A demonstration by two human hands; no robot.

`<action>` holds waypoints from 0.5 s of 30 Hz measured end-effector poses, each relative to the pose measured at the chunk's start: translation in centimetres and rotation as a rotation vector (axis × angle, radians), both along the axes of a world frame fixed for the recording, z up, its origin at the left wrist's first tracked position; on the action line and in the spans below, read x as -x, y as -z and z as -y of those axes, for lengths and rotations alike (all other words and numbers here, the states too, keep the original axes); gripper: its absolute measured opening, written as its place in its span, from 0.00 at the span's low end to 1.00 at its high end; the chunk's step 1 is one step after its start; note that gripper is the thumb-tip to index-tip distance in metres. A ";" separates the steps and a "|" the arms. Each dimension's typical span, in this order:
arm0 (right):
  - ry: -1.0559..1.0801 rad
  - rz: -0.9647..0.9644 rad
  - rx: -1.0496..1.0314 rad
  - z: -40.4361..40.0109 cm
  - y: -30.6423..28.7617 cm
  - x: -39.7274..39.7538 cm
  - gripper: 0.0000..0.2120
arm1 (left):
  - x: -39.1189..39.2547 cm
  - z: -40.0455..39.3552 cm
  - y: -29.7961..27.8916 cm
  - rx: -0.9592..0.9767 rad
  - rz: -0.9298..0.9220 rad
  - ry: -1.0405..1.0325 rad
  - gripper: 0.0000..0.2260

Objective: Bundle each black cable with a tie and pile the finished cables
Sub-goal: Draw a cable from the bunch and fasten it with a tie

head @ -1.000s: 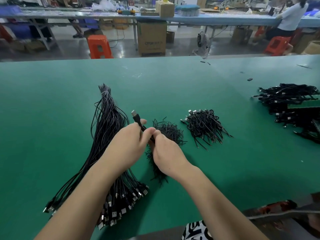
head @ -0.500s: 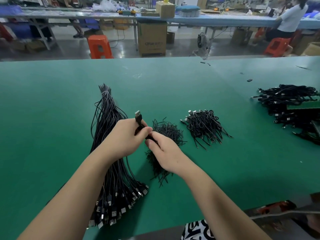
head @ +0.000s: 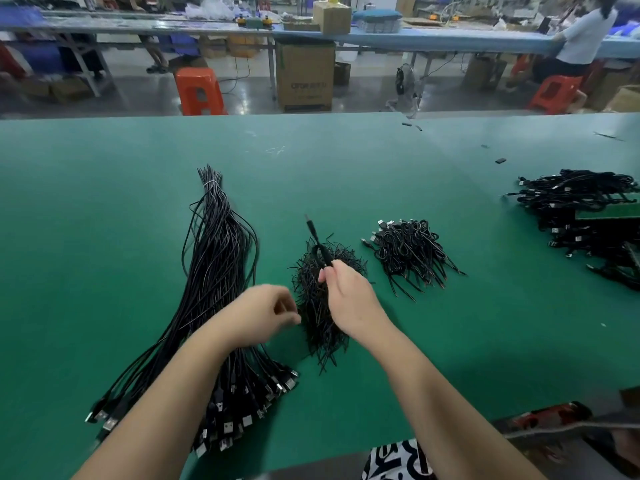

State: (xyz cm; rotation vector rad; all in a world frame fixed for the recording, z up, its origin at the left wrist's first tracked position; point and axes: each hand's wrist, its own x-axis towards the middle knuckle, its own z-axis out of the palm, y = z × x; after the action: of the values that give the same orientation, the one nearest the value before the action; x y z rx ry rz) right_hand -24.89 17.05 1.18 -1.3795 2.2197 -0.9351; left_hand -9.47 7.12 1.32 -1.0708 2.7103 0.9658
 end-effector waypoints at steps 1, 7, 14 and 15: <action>0.014 0.036 0.003 0.0 0.2 0.3 0.14 | 0.0 -0.3 0.8 -0.001 0.081 0.035 0.05; 0.029 0.115 -0.006 0.1 1.0 0.5 0.14 | 1.6 -2.3 4.6 0.108 0.217 0.025 0.12; 0.025 0.129 -0.002 0.0 1.4 1.0 0.14 | 2.1 -2.9 6.6 0.112 0.202 0.009 0.07; 0.024 0.127 0.003 0.0 1.4 1.1 0.14 | 2.1 -2.9 6.7 0.121 0.213 0.031 0.07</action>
State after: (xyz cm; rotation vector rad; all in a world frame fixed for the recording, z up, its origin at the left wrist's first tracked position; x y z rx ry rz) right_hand -25.99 17.07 -0.20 -1.2605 2.1459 -1.0052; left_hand -11.60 10.02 -5.42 -1.0796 2.6286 0.6489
